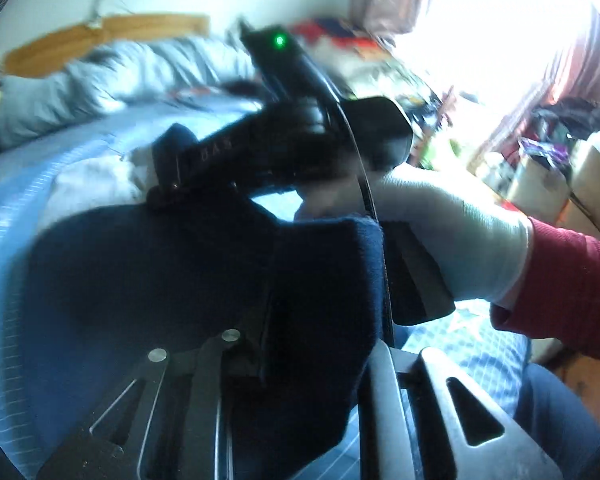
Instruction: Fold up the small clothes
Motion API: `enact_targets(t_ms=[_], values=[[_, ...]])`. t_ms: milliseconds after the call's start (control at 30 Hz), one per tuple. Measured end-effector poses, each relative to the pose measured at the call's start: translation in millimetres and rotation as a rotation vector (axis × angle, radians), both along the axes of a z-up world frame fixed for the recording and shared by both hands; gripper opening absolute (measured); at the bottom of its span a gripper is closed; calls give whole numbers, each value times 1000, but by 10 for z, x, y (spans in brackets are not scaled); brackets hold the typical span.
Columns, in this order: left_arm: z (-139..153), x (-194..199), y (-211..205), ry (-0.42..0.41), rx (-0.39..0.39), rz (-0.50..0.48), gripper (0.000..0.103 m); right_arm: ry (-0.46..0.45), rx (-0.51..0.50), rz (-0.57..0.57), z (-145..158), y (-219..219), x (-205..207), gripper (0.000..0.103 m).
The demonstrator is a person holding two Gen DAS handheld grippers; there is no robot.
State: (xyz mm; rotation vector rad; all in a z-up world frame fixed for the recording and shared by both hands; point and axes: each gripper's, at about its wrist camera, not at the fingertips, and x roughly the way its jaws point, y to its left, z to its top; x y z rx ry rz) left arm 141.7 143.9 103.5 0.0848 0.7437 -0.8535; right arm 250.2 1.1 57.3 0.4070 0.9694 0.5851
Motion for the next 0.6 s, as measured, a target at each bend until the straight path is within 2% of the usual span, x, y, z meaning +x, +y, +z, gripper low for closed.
enact_targets(t_ms=[200,333,367,400,467,500,600], values=[[-307,105,-616,65,59,-58,19,71,118,-45,-407,-544,91,13],[-563,184,-760,92,101,-70,39,145,246,-21,-687,-728,182,14],[-618,204,-778,112,109,-69,40,146,252,-19,-683,-722,186,15],[-591,163,-816,111,107,-72,42,145,249,-23,-638,-721,165,19],[-578,97,-841,97,121,-95,55,143,218,-27,-541,-724,84,32],[-553,40,-832,87,142,-105,55,140,206,-31,-481,-744,5,41],[-418,-273,-662,62,150,-153,57,126,171,-39,-318,-848,-304,57]])
